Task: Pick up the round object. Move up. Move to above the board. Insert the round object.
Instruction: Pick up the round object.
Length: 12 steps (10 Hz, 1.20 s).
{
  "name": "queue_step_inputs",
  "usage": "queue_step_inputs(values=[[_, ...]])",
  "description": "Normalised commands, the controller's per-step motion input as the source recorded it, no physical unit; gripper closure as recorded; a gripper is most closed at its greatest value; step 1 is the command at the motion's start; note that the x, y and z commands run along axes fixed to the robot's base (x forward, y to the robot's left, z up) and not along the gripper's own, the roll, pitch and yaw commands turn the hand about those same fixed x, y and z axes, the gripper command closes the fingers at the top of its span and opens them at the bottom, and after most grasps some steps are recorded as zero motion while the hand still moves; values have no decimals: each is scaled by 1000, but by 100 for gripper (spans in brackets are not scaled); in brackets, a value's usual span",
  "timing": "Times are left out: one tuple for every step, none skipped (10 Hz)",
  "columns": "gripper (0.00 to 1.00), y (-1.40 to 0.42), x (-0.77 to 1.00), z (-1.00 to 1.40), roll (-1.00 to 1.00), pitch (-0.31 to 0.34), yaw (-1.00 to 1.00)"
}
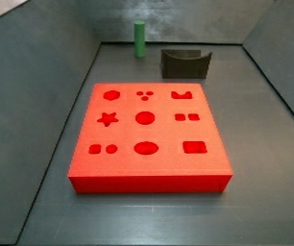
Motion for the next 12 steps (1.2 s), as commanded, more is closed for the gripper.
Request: queue_step_inputs(values=[[0,0,0,0,-4,0,0],[0,0,0,0,0,-14,0],[0,83,-243,-6,-37,-74,-49],[0,694,0,-57,-61,0,17],[0,909,0,-129,-89,0,129],[0,863,-34,-286,-37,0,137],[0,757,0,-343,0,0,126],[0,626,-23,-440,0,-57,111],[0,160,-3,-71,-61,-26,0],[0,-26,326,-240,0,0,0],[0,0,223,-726,89,-30,0],[0,0,51,-831,123,-61,0]])
